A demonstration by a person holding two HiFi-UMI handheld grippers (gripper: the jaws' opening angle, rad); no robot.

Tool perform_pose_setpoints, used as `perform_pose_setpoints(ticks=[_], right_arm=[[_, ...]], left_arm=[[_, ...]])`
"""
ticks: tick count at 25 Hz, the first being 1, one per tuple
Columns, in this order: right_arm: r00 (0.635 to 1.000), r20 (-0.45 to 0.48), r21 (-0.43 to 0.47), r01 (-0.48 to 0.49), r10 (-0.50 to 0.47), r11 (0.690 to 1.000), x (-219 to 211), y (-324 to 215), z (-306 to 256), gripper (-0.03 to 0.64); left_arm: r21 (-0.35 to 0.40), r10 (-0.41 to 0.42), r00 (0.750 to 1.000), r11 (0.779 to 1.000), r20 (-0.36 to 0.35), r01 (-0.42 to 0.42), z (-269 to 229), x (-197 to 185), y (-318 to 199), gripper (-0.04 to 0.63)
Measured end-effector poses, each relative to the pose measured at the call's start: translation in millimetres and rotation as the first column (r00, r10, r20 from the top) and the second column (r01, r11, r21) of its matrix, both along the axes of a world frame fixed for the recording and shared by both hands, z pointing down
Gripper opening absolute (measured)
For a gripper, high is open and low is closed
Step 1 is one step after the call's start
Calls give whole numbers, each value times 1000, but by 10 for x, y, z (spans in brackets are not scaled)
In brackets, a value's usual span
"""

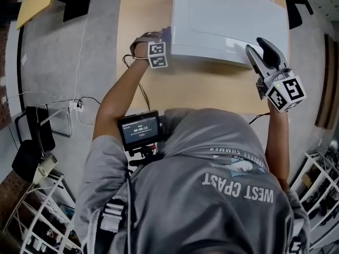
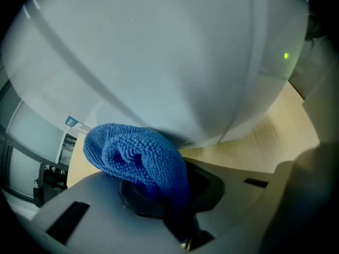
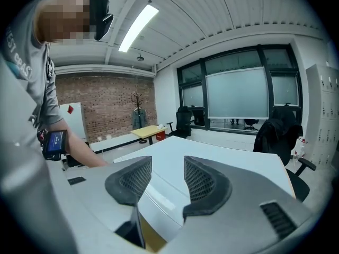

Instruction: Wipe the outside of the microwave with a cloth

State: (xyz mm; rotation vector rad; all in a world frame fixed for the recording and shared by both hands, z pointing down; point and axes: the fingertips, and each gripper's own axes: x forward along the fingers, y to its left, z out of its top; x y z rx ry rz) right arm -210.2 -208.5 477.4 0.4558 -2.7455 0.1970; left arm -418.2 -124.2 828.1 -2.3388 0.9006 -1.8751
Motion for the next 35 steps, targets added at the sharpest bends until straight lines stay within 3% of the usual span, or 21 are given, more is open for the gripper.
perform_pose_setpoints(ticks=[5, 11, 23, 29, 31, 35], right_arm=[[1000, -3, -15, -13, 13, 1000, 53, 4, 61, 198], [1000, -1, -19, -22, 22, 1000, 85, -18, 62, 198], [998, 37, -9, -48, 48, 999, 193, -94, 101, 198], [998, 40, -36, -44, 45, 998, -716, -193, 358, 198], [999, 46, -50, -28, 30, 998, -547, -179, 203, 198], [997, 60, -20, -45, 46, 999, 200, -259, -219, 198]], left_arm=[[-23, -25, 999, 999, -30, 24, -29, -7, 12, 65], [5, -52, 997, 999, -49, 52, -186, -49, -53, 65], [178, -59, 991, 981, -123, 81, -1140, -149, -494, 65], [202, -78, 984, 973, -159, 110, -1166, -1128, -447, 66], [194, -95, 983, 973, -157, 125, -1449, -955, -386, 66], [242, -86, 982, 962, -166, 125, -2041, -274, -568, 66]])
